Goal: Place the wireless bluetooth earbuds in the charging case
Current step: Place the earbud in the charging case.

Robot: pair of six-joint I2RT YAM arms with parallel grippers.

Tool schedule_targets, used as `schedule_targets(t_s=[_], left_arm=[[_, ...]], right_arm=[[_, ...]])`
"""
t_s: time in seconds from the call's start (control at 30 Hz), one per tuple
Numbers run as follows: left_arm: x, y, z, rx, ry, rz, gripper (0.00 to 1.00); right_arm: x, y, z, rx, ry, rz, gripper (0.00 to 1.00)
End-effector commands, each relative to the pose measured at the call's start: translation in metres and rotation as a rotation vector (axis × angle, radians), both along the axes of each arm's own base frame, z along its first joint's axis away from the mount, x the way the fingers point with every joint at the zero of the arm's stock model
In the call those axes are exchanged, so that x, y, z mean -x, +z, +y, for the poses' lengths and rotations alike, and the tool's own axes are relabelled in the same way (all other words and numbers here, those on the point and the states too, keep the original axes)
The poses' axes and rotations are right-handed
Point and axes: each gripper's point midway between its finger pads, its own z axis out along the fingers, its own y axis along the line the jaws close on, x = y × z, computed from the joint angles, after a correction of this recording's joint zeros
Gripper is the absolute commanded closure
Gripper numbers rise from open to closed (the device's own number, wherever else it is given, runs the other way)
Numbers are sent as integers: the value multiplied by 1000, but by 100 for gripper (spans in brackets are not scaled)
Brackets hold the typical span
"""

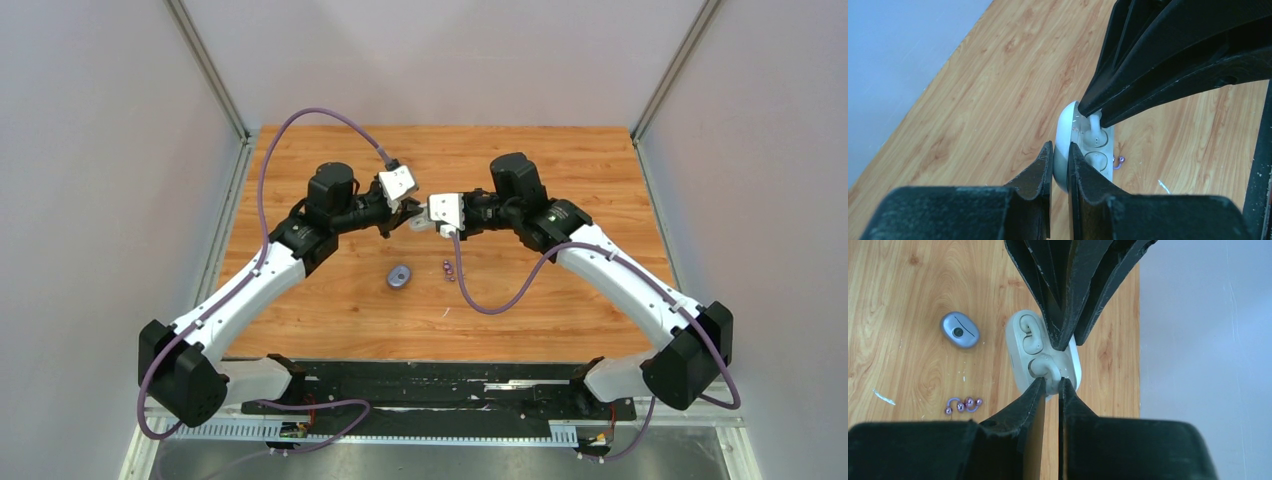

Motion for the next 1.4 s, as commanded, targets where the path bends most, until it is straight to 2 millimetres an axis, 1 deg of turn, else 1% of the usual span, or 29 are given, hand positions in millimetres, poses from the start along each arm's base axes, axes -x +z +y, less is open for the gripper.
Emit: schedule_targets(t_s=[0.0, 0.1, 0.27, 0.4, 0.5, 0.63, 0.87, 1.07, 1.2, 1.27, 1.3, 1.33, 1.37], left_arm=[[-10, 51, 3, 105, 52, -162, 100], [-11, 51, 4, 105, 63, -163, 100], [-9, 53, 1, 119, 44, -159, 100], [-3, 52, -2, 121, 6, -154, 100], [3, 49, -5, 111, -35, -154, 100], [7, 47, -7, 101, -63, -162, 100], [10, 46, -10, 89, -97, -174, 100], [13, 45, -13, 87, -113, -173, 100], [11, 44, -12, 84, -102, -168, 100], [9, 43, -11, 81, -93, -169, 100], [8, 42, -11, 78, -91, -171, 100], [9, 37, -11, 66, -89, -152, 100], [9, 36, -10, 64, -88, -150, 100]], right_arm=[[12, -20, -6, 66, -2, 104, 97], [13, -20, -6, 66, -8, 131, 97], [12, -23, -5, 69, -17, 153, 89], [9, -24, -3, 66, -29, 165, 90], [6, -23, 0, 56, -41, 174, 88], [4, -24, -1, 59, -44, 172, 87], [2, -25, 2, 50, -53, 192, 73], [0, -23, 4, 42, -62, 194, 71], [-6, -17, 0, 40, -106, 182, 69], [-9, -8, -5, 23, -139, 180, 67], [-9, -2, -7, 7, -147, 188, 64], [-6, 6, -8, -16, -145, 198, 59], [-4, 13, -11, -40, -141, 206, 54]])
